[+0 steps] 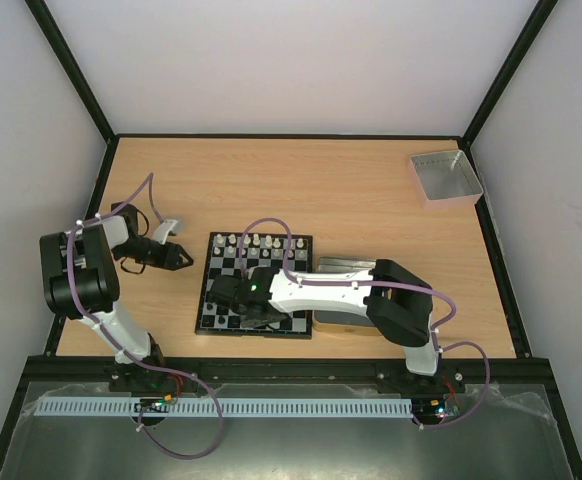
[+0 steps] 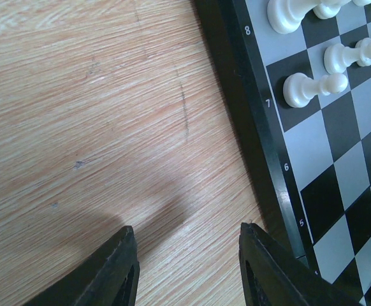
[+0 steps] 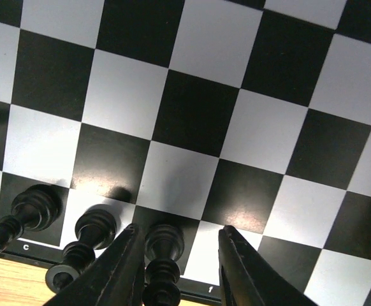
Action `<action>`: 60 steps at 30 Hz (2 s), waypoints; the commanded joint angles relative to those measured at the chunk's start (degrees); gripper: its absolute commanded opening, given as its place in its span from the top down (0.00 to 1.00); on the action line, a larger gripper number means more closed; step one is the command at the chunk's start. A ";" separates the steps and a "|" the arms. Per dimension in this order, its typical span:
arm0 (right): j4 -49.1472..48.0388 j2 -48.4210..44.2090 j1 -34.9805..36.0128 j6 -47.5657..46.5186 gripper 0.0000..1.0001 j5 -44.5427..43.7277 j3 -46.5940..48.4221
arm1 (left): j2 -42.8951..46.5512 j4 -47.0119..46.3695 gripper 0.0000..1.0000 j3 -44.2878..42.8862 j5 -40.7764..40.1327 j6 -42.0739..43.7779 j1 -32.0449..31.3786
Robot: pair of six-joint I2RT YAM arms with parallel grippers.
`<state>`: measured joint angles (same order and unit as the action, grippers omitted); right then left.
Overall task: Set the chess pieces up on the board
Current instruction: Place the chess piece on the chessboard, then pick up the chess piece from the storage box.
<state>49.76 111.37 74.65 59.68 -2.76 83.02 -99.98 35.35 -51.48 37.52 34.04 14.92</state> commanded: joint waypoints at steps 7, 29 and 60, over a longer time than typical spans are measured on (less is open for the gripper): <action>3.89 -4.11 -1.82 1.14 0.70 -4.17 2.78 | -5.63 0.45 0.55 1.68 -7.53 0.59 -0.10; -5.70 -27.92 -30.02 -4.38 0.82 2.06 -26.83 | -8.43 0.70 0.55 0.44 -7.89 -0.36 -0.12; -11.65 -24.07 -30.45 -5.54 0.93 7.48 -33.10 | -8.74 0.75 0.55 0.32 -7.94 -0.49 -0.14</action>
<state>38.24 86.80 44.47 54.41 4.36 51.05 -103.66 36.67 -54.28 41.06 33.85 15.09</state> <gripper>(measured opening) 0.072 0.450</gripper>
